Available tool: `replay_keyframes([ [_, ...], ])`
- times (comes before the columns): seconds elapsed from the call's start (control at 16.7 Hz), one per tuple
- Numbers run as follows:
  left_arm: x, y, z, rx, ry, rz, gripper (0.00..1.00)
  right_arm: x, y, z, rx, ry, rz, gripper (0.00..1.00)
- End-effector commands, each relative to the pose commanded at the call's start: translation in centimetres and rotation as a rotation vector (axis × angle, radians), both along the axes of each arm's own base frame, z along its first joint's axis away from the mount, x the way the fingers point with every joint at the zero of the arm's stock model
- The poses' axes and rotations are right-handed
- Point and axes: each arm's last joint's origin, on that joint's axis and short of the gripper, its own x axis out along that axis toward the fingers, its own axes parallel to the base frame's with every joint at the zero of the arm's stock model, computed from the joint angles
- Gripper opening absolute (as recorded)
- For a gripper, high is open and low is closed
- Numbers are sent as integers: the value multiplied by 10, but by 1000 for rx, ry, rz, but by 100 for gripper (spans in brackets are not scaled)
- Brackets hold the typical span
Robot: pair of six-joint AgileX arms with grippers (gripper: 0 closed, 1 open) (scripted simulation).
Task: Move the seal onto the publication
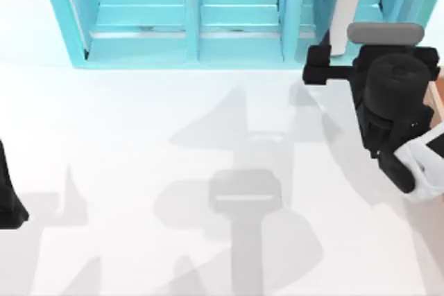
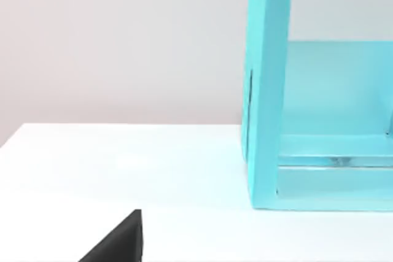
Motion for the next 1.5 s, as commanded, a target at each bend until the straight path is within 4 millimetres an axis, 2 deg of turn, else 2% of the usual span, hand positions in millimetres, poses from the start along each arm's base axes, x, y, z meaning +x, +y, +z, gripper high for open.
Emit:
replay_keyframes([
  [0.18, 0, 0, 0, 0, 0, 0, 100, 4, 8, -14, 0, 0, -1, 100],
  [0.6, 0, 0, 0, 0, 0, 0, 100, 7, 6, -15, -1, 3, -3, 100],
  [0.78, 0, 0, 0, 0, 0, 0, 100, 27, 8, -17, 0, 0, -1, 100],
  [1.2, 0, 0, 0, 0, 0, 0, 100, 93, 6, -24, 0, 0, -1, 100],
  [1.32, 0, 0, 0, 0, 0, 0, 100, 102, 4, -24, 0, 0, -1, 100],
  [1.5, 0, 0, 0, 0, 0, 0, 100, 103, 4, -24, 0, 0, -1, 100],
])
